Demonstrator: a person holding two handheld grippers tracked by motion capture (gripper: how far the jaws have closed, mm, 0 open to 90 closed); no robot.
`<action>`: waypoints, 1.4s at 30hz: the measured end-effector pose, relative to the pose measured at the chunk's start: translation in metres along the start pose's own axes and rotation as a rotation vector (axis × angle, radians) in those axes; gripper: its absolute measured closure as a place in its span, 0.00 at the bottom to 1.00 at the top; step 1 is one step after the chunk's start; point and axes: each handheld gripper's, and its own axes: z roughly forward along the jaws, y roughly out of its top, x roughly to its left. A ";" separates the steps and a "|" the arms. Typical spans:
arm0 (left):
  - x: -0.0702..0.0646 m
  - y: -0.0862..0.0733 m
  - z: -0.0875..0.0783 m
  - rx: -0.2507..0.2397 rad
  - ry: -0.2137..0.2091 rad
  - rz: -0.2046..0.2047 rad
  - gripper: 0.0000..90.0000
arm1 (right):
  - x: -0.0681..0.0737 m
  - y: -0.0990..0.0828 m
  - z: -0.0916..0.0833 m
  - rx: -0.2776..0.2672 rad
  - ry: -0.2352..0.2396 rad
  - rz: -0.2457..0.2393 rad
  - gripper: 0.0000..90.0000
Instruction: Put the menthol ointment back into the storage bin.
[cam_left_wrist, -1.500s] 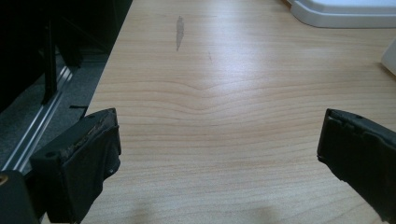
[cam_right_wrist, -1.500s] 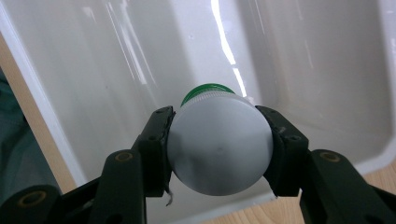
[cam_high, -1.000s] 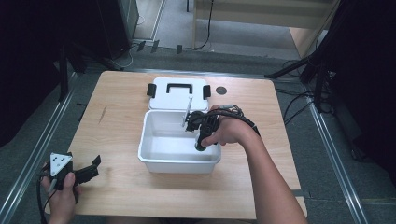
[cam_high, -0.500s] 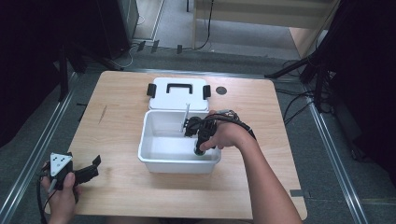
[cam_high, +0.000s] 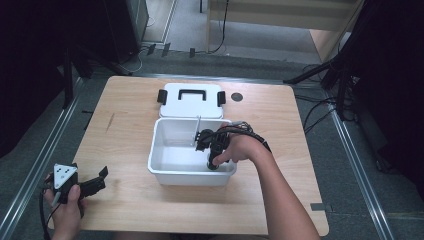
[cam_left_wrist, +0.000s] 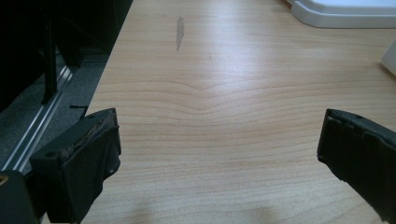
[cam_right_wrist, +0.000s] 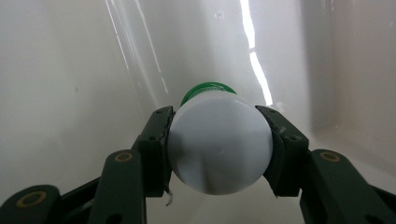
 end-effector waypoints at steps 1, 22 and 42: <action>0.000 0.000 0.000 0.000 0.000 -0.001 0.00 | 0.000 0.000 0.001 0.001 0.002 0.001 0.57; 0.000 0.000 0.000 0.000 -0.001 -0.001 0.00 | 0.001 0.005 0.014 0.065 -0.007 0.027 0.56; 0.000 0.000 0.000 -0.001 0.001 -0.002 0.00 | 0.003 -0.006 -0.037 -0.043 -0.037 0.063 0.44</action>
